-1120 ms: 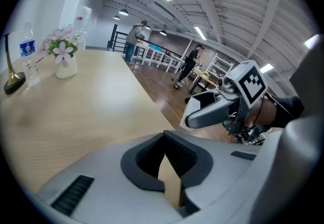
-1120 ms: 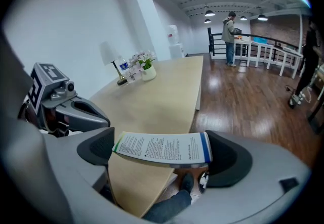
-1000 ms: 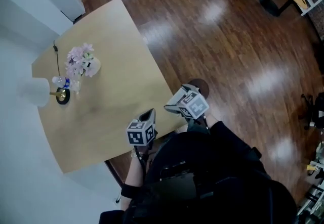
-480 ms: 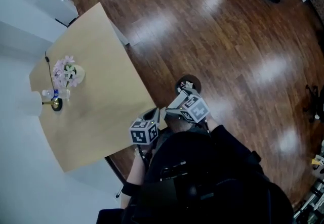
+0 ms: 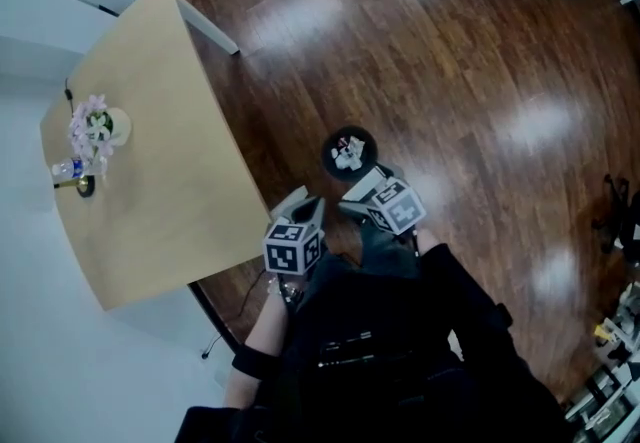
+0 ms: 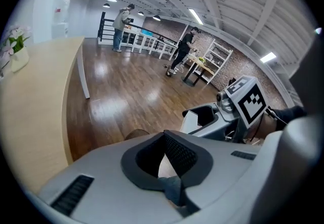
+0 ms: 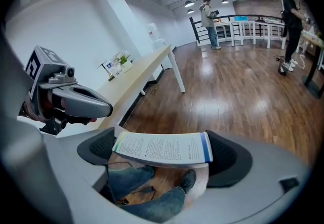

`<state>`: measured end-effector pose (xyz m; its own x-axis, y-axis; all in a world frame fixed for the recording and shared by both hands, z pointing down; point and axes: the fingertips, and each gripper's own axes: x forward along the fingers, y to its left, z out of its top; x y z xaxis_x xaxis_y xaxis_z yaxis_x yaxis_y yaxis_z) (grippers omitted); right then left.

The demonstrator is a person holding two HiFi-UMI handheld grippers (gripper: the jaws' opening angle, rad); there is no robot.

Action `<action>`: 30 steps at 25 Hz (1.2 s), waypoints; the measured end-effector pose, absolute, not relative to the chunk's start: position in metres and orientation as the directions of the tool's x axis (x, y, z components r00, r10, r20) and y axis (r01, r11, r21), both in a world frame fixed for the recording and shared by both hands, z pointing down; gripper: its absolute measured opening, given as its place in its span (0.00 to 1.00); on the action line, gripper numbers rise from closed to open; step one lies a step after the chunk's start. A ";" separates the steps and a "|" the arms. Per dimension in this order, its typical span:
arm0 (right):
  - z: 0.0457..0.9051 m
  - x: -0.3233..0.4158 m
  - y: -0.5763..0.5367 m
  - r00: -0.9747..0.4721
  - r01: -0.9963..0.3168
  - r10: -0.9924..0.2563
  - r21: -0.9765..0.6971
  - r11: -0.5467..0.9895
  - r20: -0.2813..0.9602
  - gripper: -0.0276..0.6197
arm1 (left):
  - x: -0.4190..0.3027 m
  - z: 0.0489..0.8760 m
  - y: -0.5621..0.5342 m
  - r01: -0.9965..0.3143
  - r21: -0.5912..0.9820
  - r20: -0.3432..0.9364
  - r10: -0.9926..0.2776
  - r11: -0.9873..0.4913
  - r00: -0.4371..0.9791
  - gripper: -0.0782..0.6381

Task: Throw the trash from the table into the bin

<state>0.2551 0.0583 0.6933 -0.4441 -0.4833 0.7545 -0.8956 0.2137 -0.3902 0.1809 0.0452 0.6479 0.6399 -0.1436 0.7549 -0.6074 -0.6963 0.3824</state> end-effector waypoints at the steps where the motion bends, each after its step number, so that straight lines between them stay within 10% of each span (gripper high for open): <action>1: 0.709 0.266 0.063 -0.452 -0.892 -0.481 -0.394 0.224 0.751 0.92 | 0.192 0.660 0.053 -0.622 0.377 0.759 -0.156 -0.687 0.633 0.11; 19: 1.027 0.274 0.002 -0.402 -0.913 -0.340 -0.346 0.216 0.850 0.92 | 0.212 0.863 0.029 -0.706 0.397 0.805 -0.147 -0.586 0.575 0.11; 30: 1.071 0.275 0.004 -0.347 -0.936 -0.282 -0.309 0.171 0.895 0.93 | 0.199 0.883 0.039 -0.722 0.408 0.819 -0.125 -0.558 0.560 0.11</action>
<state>0.2749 0.0036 1.0714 -0.3466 -0.2818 0.8947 -0.9357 0.1705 -0.3088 0.1991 0.0393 0.8834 0.5598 -0.1252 0.8191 -0.7224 -0.5581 0.4083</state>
